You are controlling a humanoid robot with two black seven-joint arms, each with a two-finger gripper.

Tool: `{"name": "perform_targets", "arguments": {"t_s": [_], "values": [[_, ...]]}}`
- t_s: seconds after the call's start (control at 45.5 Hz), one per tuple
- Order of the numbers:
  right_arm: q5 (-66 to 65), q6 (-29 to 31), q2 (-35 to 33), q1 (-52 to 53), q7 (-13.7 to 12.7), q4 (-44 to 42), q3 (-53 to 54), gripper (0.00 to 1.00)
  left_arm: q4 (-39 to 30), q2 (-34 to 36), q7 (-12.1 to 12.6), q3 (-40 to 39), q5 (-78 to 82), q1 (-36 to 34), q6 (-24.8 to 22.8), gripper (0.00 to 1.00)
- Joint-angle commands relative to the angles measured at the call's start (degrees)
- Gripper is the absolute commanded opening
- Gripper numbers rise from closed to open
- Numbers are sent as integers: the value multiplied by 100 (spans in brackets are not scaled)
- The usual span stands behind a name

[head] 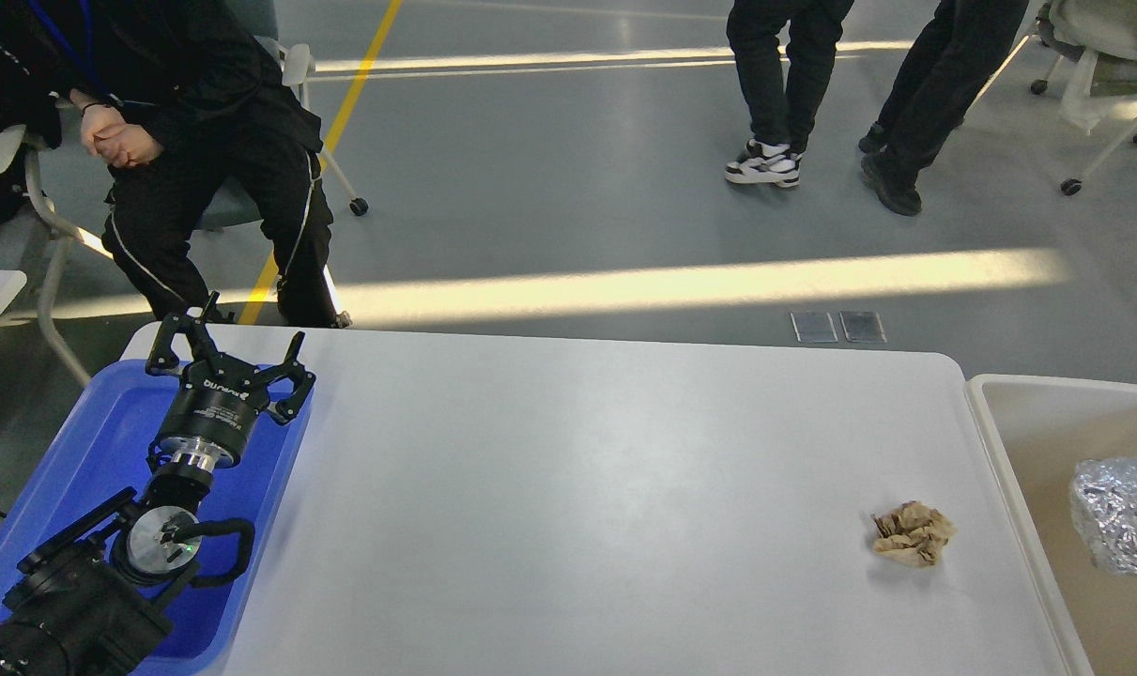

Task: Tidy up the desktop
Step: 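Release the foil bag into the white bin with the right gripper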

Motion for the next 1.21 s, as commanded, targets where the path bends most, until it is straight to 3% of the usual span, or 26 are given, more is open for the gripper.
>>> {"name": "perform_targets", "arguments": {"t_s": [0.0, 0.549, 0.571, 0.593, 0.615, 0.659, 0.703, 0.769, 1.186], "values": [[-4, 264, 387, 16, -142, -851, 203, 0, 0, 0, 0, -3, 0, 0, 9, 100], [-30, 255, 501, 297, -133, -851, 203, 0, 0, 0, 0, -3, 0, 0, 9, 100], [-48, 246, 501, 306, -125, -851, 185, 11, 0, 0, 0, -3, 0, 0, 9, 100], [-65, 220, 501, 315, -116, -851, 177, 35, 0, 0, 0, -3, 0, 0, 0, 100], [-65, 203, 501, 332, -116, -860, 176, 50, 0, 0, 0, -3, 0, 0, 0, 100], [-65, 159, 501, 333, -107, -860, 176, 74, 0, 0, 0, -3, 0, 0, 0, 100], [-65, 158, 510, 333, -90, -869, 176, 92, 0, 0, 0, -3, 0, 0, 9, 100], [-65, 158, 510, 333, -98, -860, 194, 98, 0, 0, 0, -3, 0, 0, 9, 100], [-92, 176, 536, 842, -98, -869, 89, 100, 0, 0, 0, -3, 0, 0, 9, 100]]}}
